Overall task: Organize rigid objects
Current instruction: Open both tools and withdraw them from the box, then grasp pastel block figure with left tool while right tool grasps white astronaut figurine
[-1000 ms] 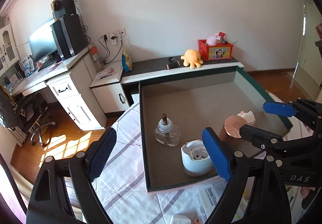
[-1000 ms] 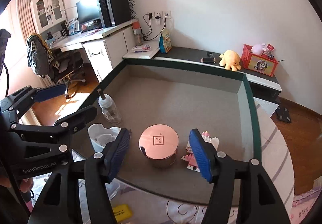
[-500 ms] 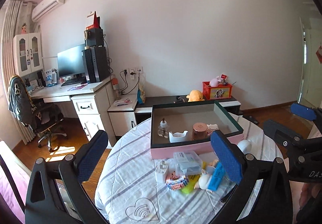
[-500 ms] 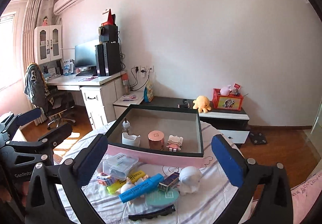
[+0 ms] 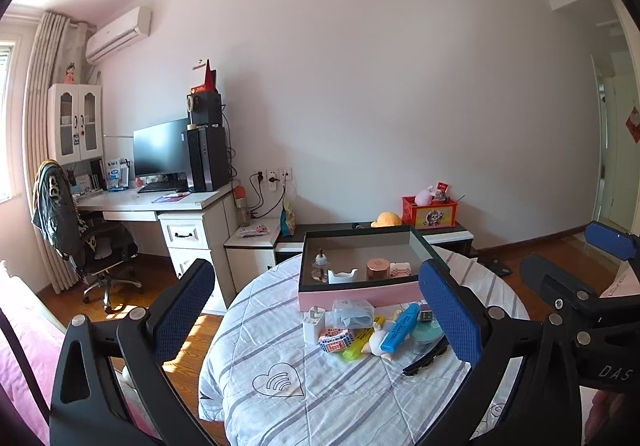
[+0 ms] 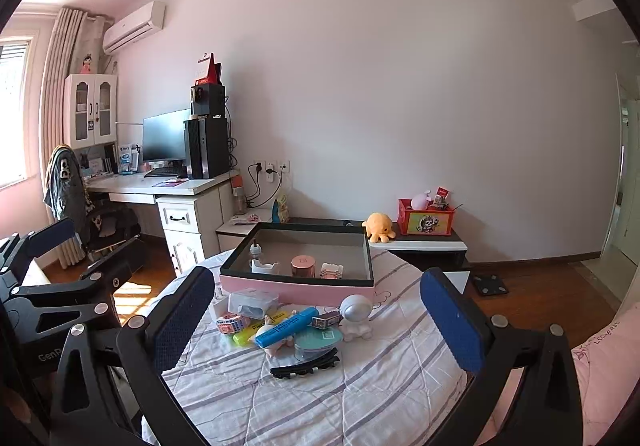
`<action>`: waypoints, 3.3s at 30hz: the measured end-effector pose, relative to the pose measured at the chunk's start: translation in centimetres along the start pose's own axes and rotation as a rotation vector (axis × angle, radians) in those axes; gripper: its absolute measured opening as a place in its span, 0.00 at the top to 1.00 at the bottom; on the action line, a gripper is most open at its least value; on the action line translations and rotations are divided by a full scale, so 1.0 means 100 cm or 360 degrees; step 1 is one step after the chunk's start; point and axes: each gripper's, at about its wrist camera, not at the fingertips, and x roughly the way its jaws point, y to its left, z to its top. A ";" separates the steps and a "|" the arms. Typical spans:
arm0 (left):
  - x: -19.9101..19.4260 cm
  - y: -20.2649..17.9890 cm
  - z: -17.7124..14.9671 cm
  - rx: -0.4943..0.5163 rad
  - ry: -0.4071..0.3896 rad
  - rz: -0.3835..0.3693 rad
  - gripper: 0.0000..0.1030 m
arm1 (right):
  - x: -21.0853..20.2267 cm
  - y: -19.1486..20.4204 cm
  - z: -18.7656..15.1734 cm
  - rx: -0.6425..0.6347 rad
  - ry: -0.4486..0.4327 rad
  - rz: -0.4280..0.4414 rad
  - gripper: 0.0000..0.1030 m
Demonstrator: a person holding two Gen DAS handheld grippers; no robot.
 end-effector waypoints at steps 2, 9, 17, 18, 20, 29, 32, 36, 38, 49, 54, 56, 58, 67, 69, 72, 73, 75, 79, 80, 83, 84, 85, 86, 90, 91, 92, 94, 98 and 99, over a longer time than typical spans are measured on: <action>-0.005 0.001 0.000 -0.0009 -0.0008 -0.0011 0.00 | -0.008 0.000 -0.002 -0.0003 -0.0013 -0.0003 0.00; -0.012 0.003 -0.001 -0.0023 -0.0021 -0.0020 0.00 | -0.020 0.003 -0.002 -0.0017 -0.0033 -0.0016 0.00; -0.005 0.001 -0.007 -0.0013 0.0015 -0.0031 0.00 | -0.014 0.002 -0.003 -0.0016 -0.0004 -0.0022 0.00; -0.003 0.000 -0.008 -0.0009 0.0025 -0.0034 0.00 | -0.013 0.002 -0.003 -0.0012 0.0003 -0.0023 0.00; 0.004 -0.002 -0.010 0.0000 0.0050 -0.0042 0.00 | -0.008 -0.001 -0.005 -0.0005 0.0026 -0.0021 0.00; 0.048 -0.015 -0.039 0.0016 0.0259 -0.0116 0.00 | 0.029 -0.018 -0.032 0.0043 0.0181 -0.0031 0.00; 0.068 -0.022 -0.054 0.0028 0.0364 -0.0145 0.00 | 0.048 -0.028 -0.045 0.0067 0.0266 -0.0041 0.00; 0.094 -0.031 -0.076 0.0040 0.0514 -0.0199 0.00 | 0.072 -0.039 -0.065 0.0099 0.0378 -0.0050 0.00; 0.107 -0.034 -0.085 0.0035 0.0584 -0.0209 0.00 | 0.084 -0.046 -0.075 0.0117 0.0429 -0.0053 0.00; 0.168 -0.008 -0.114 -0.0073 0.0809 -0.0121 0.00 | 0.134 -0.075 -0.108 0.0202 0.0603 -0.0048 0.00; 0.193 0.003 -0.118 -0.0095 0.0851 -0.0090 0.00 | 0.151 -0.079 -0.115 0.0214 0.0646 -0.0041 0.00; 0.205 0.004 -0.120 -0.0110 0.0876 -0.0087 0.00 | 0.156 -0.080 -0.115 0.0213 0.0654 -0.0039 0.00; 0.217 0.005 -0.123 -0.0121 0.0900 -0.0082 0.00 | 0.162 -0.081 -0.115 0.0211 0.0659 -0.0044 0.00; 0.261 0.009 -0.131 -0.0265 0.1042 -0.0149 0.06 | 0.184 -0.092 -0.118 0.0214 0.0707 -0.0087 0.00; 0.265 0.008 -0.130 -0.0281 0.1029 -0.0200 0.19 | 0.188 -0.094 -0.116 0.0212 0.0706 -0.0089 0.00; 0.262 0.005 -0.129 -0.0255 0.0996 -0.0251 0.41 | 0.196 -0.095 -0.111 0.0189 0.0705 -0.0103 0.00; 0.259 0.005 -0.128 -0.0252 0.0986 -0.0283 0.48 | 0.199 -0.095 -0.108 0.0181 0.0703 -0.0098 0.00; 0.254 0.006 -0.128 -0.0212 0.0969 -0.0262 0.48 | 0.206 -0.095 -0.103 0.0172 0.0693 -0.0083 0.00; 0.244 0.010 -0.132 -0.0157 0.0959 -0.0236 0.48 | 0.225 -0.088 -0.094 0.0144 0.0692 -0.0019 0.00; 0.241 0.012 -0.133 -0.0158 0.0957 -0.0234 0.48 | 0.232 -0.087 -0.094 0.0146 0.0702 -0.0003 0.00; 0.235 0.016 -0.133 -0.0143 0.0946 -0.0221 0.48 | 0.252 -0.084 -0.092 0.0132 0.0747 0.0008 0.00; 0.234 0.017 -0.133 -0.0134 0.0942 -0.0216 0.48 | 0.259 -0.084 -0.091 0.0144 0.0766 0.0016 0.01; 0.232 0.018 -0.133 -0.0131 0.0936 -0.0211 0.48 | 0.262 -0.085 -0.091 0.0162 0.0769 0.0042 0.06; 0.231 0.018 -0.132 -0.0130 0.0930 -0.0210 0.48 | 0.265 -0.086 -0.091 0.0174 0.0772 0.0066 0.09; 0.226 0.018 -0.130 -0.0116 0.0914 -0.0205 0.48 | 0.277 -0.088 -0.097 0.0217 0.0841 0.0164 0.50; 0.223 0.018 -0.129 -0.0111 0.0908 -0.0201 0.48 | 0.275 -0.087 -0.097 0.0207 0.0837 0.0168 0.50; 0.221 0.018 -0.128 -0.0104 0.0901 -0.0204 0.48 | 0.272 -0.085 -0.096 0.0191 0.0821 0.0166 0.50; 0.214 0.019 -0.125 -0.0101 0.0884 -0.0206 0.48 | 0.263 -0.080 -0.093 0.0157 0.0777 0.0171 0.50; 0.197 0.019 -0.117 -0.0104 0.0832 -0.0219 0.48 | 0.238 -0.074 -0.083 0.0135 0.0676 0.0143 0.50; 0.191 0.020 -0.115 -0.0107 0.0815 -0.0225 0.48 | 0.232 -0.073 -0.080 0.0133 0.0659 0.0138 0.50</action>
